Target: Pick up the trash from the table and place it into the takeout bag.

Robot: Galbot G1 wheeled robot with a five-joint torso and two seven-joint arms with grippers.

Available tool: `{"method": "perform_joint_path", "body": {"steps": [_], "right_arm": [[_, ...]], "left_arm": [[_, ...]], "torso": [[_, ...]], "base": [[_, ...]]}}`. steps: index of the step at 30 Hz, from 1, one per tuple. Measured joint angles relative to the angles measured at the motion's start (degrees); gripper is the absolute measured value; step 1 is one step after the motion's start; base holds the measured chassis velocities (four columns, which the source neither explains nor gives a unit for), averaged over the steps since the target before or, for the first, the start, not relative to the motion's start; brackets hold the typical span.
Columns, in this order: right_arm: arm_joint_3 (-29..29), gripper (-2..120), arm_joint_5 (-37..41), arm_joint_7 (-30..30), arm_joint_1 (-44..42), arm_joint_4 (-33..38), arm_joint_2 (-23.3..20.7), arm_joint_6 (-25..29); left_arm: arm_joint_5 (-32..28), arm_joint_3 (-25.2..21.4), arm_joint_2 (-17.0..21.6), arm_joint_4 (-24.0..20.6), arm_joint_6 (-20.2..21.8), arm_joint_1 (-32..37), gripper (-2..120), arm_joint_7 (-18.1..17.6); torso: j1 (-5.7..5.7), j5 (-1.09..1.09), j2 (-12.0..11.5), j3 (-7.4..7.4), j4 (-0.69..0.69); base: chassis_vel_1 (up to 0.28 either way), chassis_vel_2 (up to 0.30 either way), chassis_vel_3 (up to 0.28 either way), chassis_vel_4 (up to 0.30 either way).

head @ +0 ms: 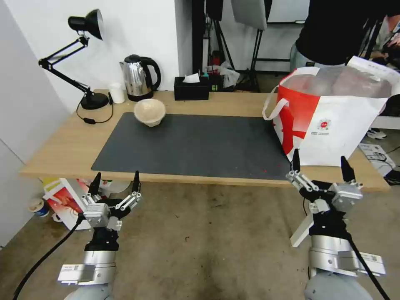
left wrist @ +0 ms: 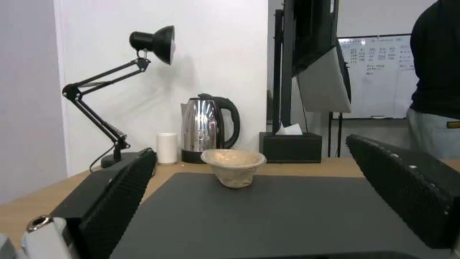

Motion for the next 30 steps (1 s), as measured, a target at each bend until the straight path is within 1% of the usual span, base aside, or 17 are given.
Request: {"method": "perform_joint_path", "body": {"steps": [9, 20, 26, 30], "right_arm": [[-1.1, 100, 0.6, 0.5, -1.6, -1.1, -0.3, -1.3], [-1.6, 100, 0.6, 0.5, -3.1, -1.2, -0.8, -1.5], [-1.7, 100, -0.3, 0.4, -4.3, -1.2, -1.2, -1.5], [-1.9, 100, -2.3, 0.4, -5.1, -0.9, -1.7, -1.5]], "left_arm": [[-0.1, 0.0, 0.1, 0.0, 0.0, 0.0, 99, 0.0], [-0.2, 0.0, 0.1, 0.0, 0.0, -0.2, 100, 0.0], [-0.2, 0.1, 0.0, 0.2, 0.0, -0.2, 100, 0.0], [-0.1, 0.1, 0.1, 0.2, 0.0, -0.2, 100, 0.0]], "torso": [[0.0, 0.0, 0.0, 0.0, 0.0], [0.0, 0.0, 0.0, 0.0, 0.0], [0.0, 0.0, 0.0, 0.0, 0.0], [0.0, 0.0, 0.0, 0.0, 0.0]], "base": [[0.0, 0.0, 0.0, 0.0], [0.0, 0.0, 0.0, 0.0], [0.0, 0.0, 0.0, 0.0], [0.0, 0.0, 0.0, 0.0]]}}
